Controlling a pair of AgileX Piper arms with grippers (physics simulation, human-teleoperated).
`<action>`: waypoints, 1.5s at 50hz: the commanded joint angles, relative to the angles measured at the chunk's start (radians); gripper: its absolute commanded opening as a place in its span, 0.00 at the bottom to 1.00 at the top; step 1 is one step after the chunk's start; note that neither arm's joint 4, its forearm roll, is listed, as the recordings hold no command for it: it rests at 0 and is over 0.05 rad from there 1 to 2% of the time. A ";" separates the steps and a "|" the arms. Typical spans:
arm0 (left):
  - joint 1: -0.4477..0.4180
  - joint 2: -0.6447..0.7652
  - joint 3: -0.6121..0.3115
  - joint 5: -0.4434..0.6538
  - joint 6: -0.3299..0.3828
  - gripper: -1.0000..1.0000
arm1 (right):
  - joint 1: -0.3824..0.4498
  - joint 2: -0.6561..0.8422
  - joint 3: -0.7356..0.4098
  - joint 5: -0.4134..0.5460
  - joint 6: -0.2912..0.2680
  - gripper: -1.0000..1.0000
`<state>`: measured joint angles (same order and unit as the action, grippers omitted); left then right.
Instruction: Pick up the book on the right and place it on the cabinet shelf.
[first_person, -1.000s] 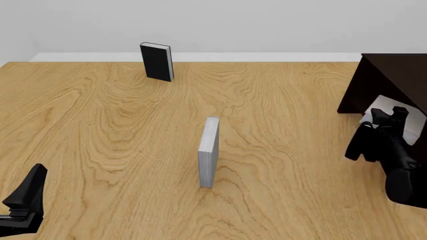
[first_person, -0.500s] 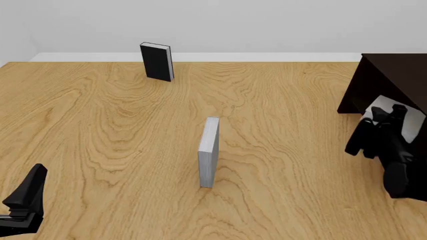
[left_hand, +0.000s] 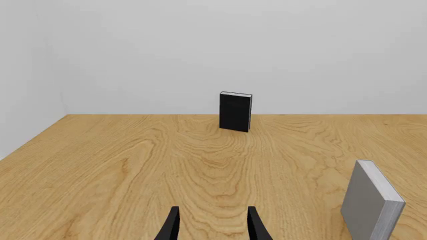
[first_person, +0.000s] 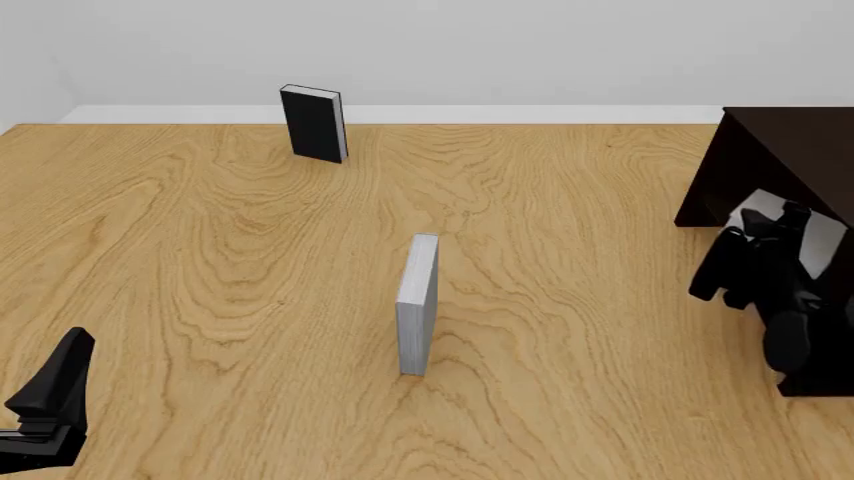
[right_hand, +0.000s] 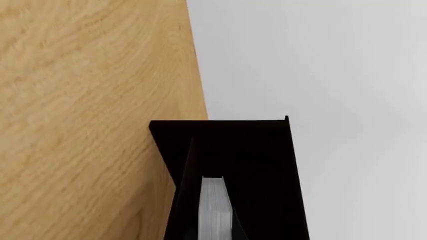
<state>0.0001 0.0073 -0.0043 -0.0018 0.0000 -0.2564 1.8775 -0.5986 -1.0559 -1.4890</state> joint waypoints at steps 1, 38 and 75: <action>0.000 0.000 0.000 0.000 0.000 1.00 | 0.004 -0.017 -0.032 0.037 0.029 0.00; 0.000 0.000 0.000 0.000 0.000 1.00 | 0.011 -0.058 -0.030 0.187 0.106 0.00; 0.000 0.000 0.000 0.000 0.000 1.00 | 0.052 -0.026 -0.011 0.175 0.162 1.00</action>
<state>0.0001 0.0073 -0.0043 -0.0018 0.0000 -0.2201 1.8379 -0.6197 -0.8602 -1.3412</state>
